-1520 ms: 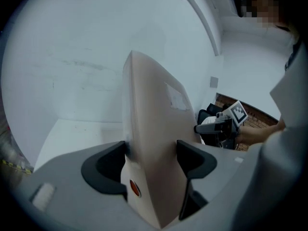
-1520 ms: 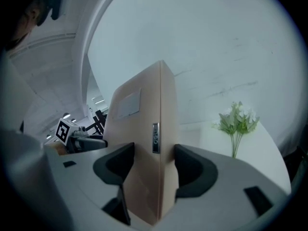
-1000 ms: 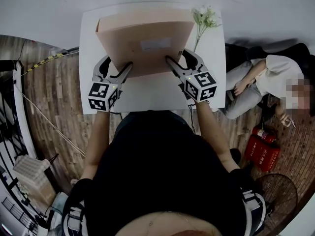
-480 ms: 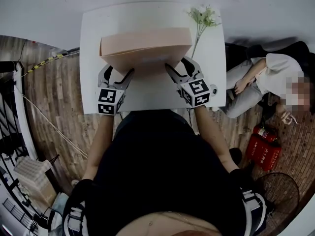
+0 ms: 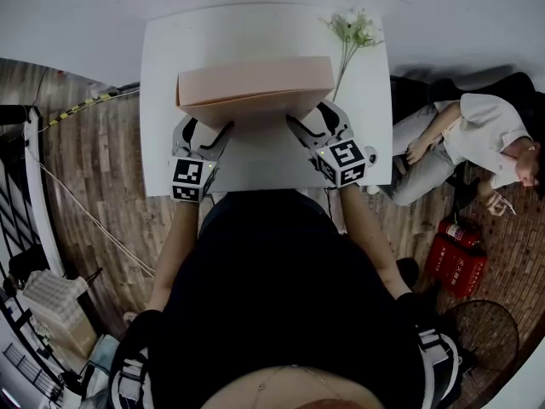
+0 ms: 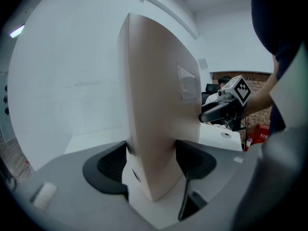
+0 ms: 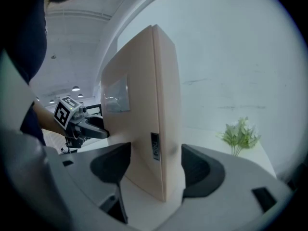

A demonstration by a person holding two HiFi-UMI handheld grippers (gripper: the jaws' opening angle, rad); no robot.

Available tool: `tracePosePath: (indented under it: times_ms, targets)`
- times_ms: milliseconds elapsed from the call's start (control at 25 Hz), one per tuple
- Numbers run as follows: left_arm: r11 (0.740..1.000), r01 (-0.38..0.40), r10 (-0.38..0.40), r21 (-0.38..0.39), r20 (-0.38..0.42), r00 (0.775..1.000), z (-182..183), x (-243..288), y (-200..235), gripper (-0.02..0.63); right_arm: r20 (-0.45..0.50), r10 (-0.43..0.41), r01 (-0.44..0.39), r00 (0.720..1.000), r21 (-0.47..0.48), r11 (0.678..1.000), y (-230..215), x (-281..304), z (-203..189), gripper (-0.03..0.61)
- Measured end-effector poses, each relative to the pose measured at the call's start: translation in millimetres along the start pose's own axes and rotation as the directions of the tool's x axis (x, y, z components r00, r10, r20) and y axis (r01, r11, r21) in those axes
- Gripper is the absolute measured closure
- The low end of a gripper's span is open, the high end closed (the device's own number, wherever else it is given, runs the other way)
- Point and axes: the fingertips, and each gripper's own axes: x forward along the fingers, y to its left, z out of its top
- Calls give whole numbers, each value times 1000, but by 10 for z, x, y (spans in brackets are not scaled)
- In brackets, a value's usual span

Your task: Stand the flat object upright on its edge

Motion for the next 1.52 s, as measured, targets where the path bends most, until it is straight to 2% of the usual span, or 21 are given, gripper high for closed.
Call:
tracePosePath:
  times_ms: [40, 120, 360, 480, 680, 800, 920, 1160, 1320, 1520]
  targets:
    - [1000, 3, -3, 0, 0, 1000, 3, 5, 0, 287, -8, 17, -17, 1000, -5, 1000, -17, 5, 3, 264]
    - [1000, 7, -7, 1, -1, 1000, 7, 10, 0, 287, -16, 53, -54, 998, -44, 998, -58, 5, 51, 232]
    - [1000, -5, 5, 10, -7, 1000, -9, -17, -4, 287, -82, 233, -244, 969, -167, 955, -69, 130, 176, 227]
    - [999, -42, 42, 4, -24, 999, -50, -81, 61, 291, -100, 264, -279, 959, -201, 939, -21, 232, 213, 227]
    - [987, -154, 152, -37, -53, 987, -242, -388, 343, 295, -116, 347, -366, 930, -254, 895, 301, 590, 317, 229]
    - [971, -229, 224, -72, -73, 972, -381, -630, 525, 295, -128, 411, -430, 903, -280, 858, 560, 834, 396, 229]
    - [943, -315, 305, -109, -95, 948, -525, -878, 677, 296, -149, 480, -502, 865, -304, 810, 828, 1069, 462, 229]
    - [895, -417, 402, -156, -122, 908, -745, -1288, 878, 296, -176, 561, -585, 809, -336, 738, 1287, 1350, 532, 229]
    - [866, -465, 448, -182, -130, 885, -829, -1491, 974, 296, -191, 594, -619, 782, -350, 703, 1517, 1474, 572, 229]
    - [850, -489, 471, -197, -134, 872, -887, -1617, 1017, 295, -197, 616, -641, 763, -355, 680, 1668, 1553, 578, 229]
